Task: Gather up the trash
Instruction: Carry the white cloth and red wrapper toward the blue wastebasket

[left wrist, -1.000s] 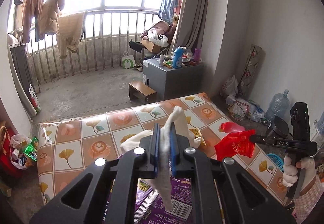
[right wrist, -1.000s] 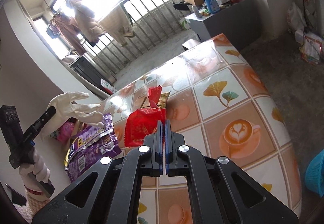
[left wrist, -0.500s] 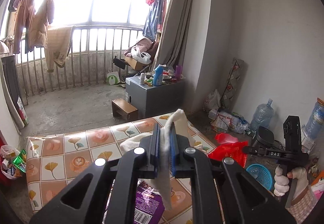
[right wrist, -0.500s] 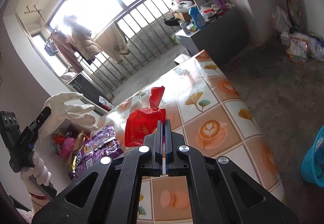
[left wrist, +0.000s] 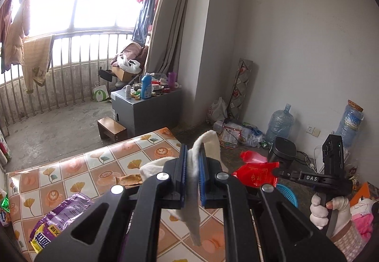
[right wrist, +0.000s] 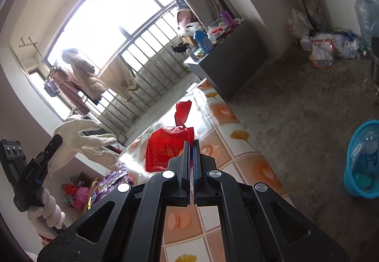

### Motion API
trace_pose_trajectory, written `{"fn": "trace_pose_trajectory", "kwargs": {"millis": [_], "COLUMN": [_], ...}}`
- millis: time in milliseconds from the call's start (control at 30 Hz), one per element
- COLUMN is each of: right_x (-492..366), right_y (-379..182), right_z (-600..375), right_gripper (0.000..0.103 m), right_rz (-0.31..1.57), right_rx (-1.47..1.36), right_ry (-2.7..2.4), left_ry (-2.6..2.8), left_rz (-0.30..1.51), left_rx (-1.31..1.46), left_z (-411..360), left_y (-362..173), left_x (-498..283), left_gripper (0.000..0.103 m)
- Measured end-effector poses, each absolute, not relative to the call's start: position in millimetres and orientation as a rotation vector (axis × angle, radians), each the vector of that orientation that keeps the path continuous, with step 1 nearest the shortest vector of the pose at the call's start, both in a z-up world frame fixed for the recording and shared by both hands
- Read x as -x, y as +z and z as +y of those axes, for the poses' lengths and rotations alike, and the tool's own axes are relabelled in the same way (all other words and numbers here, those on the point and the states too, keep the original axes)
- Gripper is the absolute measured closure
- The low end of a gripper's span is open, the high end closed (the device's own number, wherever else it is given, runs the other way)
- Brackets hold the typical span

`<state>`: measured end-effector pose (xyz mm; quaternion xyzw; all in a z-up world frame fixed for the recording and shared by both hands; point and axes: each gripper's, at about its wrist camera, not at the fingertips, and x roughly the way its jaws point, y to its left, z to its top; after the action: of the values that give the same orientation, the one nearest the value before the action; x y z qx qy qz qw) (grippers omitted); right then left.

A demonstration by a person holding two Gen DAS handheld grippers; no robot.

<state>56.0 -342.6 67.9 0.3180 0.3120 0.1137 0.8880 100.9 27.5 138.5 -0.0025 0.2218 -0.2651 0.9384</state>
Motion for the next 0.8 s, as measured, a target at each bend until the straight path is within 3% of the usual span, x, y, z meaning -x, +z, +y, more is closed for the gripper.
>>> {"fn": "trace_pose_trajectory", "kwargs": {"millis": [433,800], "right_x": [-14.9,15.4], "right_y": [51.1,-9.3], "right_z": [-428.3,-501.8], "right_gripper": [0.103,0.103], "right_rz": [0.557,0.6], "right_rx": [-0.753,-0.798], "right_ry": [0.008,-0.302], "left_ry": [-0.784,-1.002], "left_rz": [0.512,0.699], "left_rx": [-0.092,-0.237], "left_z": [-115.0,-274.3], "left_y": [131.0,73.6], "left_x": [-108.4,-133.1], "left_gripper": [0.094,0.094]}}
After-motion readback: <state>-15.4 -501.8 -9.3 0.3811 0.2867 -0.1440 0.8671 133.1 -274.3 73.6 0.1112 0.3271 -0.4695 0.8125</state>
